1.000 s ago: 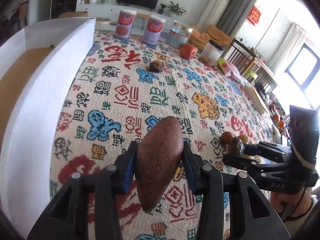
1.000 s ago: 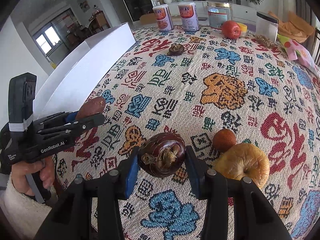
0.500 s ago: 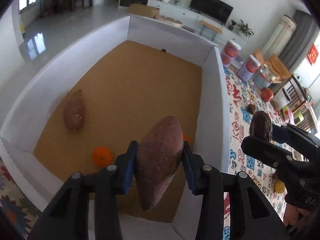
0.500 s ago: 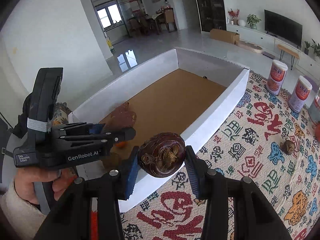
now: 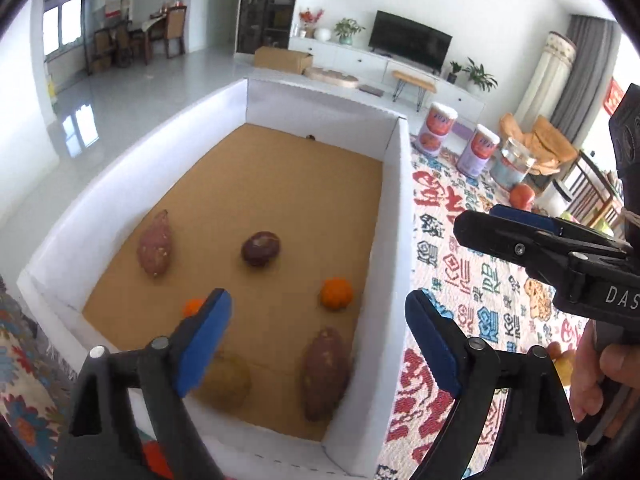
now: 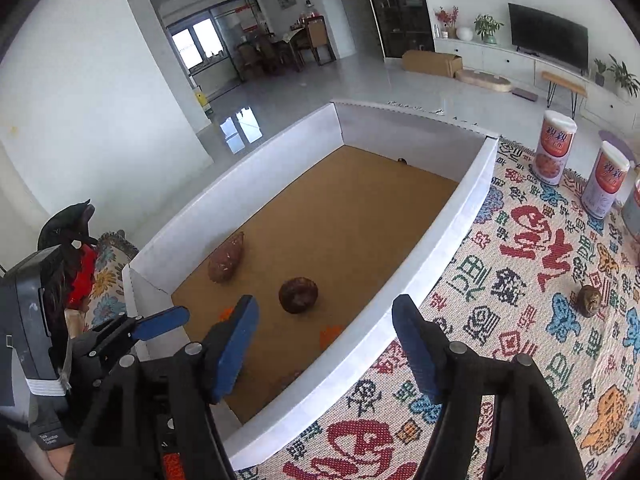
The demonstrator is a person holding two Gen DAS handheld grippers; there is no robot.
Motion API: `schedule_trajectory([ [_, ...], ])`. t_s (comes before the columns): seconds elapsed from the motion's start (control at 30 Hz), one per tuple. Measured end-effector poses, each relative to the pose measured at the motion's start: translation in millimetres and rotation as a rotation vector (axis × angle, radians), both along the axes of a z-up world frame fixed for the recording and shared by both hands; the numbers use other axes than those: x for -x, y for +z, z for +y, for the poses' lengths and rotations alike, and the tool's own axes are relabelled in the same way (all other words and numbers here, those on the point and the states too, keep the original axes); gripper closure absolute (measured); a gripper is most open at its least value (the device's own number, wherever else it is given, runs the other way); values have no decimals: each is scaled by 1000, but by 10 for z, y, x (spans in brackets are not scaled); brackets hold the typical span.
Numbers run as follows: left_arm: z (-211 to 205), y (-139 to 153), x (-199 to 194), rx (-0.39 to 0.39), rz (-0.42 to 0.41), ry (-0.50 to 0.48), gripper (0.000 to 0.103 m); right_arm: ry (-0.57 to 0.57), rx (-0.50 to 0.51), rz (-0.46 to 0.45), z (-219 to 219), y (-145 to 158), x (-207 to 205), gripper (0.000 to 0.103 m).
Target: Organize fruits
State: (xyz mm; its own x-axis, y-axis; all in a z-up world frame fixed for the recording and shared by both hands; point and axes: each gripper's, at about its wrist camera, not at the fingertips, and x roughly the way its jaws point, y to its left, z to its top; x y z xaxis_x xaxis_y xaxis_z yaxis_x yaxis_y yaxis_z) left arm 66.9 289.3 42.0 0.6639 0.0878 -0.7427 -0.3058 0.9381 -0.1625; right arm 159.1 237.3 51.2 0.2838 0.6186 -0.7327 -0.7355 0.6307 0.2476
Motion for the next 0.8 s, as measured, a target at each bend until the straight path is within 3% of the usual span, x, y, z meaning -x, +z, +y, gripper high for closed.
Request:
schedule_trajectory([
  [0.17, -862, -1, -30, 3, -49, -213, 6, -134, 50, -100, -1114, -95, 199, 24],
  [0.37, -1847, -632, -261, 11, 46, -398, 6, -451, 101, -135, -2965, -547, 524, 24],
  [0.5, -2355, -1009, -389, -81, 85, -438, 6, -704, 134, -132, -4045, -801, 692, 24],
  [0.6, -2524, -1215, -486, -173, 121, -448, 5, -801, 176, -98, -4478, -1046, 752, 24],
  [0.8, -2484, -1228, -537, -149, 113, -426, 1, -806, 220, -36, -4611, -1312, 689, 24],
])
